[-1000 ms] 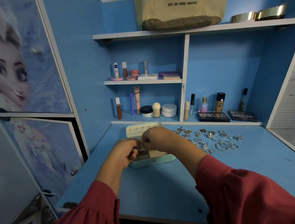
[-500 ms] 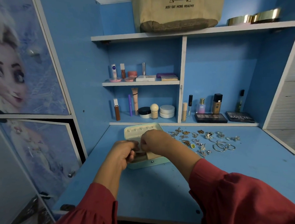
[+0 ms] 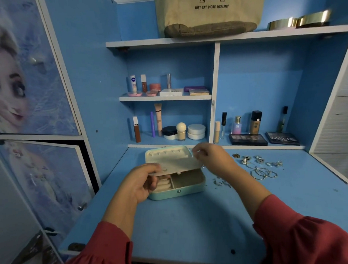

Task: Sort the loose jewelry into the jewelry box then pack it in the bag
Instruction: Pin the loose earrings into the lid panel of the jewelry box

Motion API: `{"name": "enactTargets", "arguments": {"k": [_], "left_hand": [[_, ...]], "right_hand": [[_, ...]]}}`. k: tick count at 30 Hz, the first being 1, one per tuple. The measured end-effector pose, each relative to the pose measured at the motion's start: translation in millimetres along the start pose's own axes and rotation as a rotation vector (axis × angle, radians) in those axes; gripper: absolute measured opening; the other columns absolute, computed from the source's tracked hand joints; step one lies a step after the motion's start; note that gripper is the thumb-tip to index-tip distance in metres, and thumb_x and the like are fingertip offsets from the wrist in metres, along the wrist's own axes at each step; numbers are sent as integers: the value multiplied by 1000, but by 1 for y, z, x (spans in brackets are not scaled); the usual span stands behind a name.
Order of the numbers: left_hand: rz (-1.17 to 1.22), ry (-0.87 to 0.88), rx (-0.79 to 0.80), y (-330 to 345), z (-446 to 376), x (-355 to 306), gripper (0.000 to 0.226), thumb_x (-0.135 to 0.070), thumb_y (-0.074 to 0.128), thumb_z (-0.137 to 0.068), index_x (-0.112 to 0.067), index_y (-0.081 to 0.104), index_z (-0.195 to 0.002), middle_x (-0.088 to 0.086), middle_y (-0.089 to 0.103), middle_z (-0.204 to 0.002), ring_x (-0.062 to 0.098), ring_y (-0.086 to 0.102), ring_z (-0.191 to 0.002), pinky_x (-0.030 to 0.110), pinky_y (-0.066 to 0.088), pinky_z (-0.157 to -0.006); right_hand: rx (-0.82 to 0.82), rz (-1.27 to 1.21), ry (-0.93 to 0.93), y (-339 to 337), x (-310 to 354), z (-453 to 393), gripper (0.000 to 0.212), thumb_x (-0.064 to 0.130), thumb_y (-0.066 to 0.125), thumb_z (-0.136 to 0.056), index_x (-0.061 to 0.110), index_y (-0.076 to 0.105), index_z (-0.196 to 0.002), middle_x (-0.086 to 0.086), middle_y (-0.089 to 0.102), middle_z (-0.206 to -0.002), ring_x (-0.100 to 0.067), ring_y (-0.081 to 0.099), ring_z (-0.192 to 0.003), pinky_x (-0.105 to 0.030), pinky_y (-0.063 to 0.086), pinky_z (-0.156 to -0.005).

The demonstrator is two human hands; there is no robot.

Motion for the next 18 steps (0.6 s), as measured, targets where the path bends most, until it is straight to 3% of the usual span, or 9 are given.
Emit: {"name": "enactTargets", "arguments": {"k": [2, 4, 8, 11, 15, 18], "left_hand": [[38, 23, 58, -1, 2, -3, 12, -7, 58, -89, -6, 58, -101, 24, 70, -88, 5, 42, -35, 14, 39, -33], [79, 74, 82, 0, 3, -5, 13, -11, 58, -90, -8, 58, -103, 23, 71, -91, 7, 43, -38, 16, 39, -35], [175, 195, 97, 1, -2, -11, 16, -23, 54, -93, -11, 55, -103, 23, 70, -96, 12, 47, -43, 19, 40, -39], [210, 270, 96, 2, -10, -16, 21, -29, 52, -94, -12, 54, -106, 24, 70, -100, 14, 51, -49, 22, 43, -43], [214, 360, 70, 1, -23, -18, 8, -21, 49, -96, -14, 48, -99, 26, 69, -102, 15, 55, -51, 22, 44, -44], [187, 420, 8, -5, -31, -17, 4, -9, 50, -95, -10, 52, -91, 27, 68, -101, 14, 56, -50, 21, 43, -42]], "right_hand": [[-74, 15, 92, -14, -28, -1, 17, 24, 49, -97, 23, 63, -106, 0, 65, -95, -10, 53, -63, -26, 44, -55], [-77, 101, 155, -21, -53, 0, 19, 22, 50, -96, 20, 66, -105, -3, 68, -99, -10, 54, -62, -26, 45, -59], [-28, 119, 259, -24, -88, 8, 21, 24, 53, -95, 18, 71, -104, -5, 70, -102, -22, 64, -85, -34, 53, -78], [9, 168, 277, -26, -98, 13, 19, 31, 56, -94, 21, 73, -96, -2, 71, -92, -19, 62, -79, -30, 50, -71], [31, 176, 279, -27, -101, 17, 17, 40, 67, -86, 25, 74, -87, 7, 66, -74, -10, 55, -67, -27, 45, -65], [27, 198, 257, -25, -100, 16, 12, 39, 73, -81, 28, 76, -84, 9, 71, -82, -11, 61, -75, -28, 51, -72]]}}
Point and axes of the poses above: each hand's wrist, its own z-axis away from the middle knuckle, its own y-axis out of the palm, x = y × z, the point moved 3 cm from there along -z, towards the middle knuckle
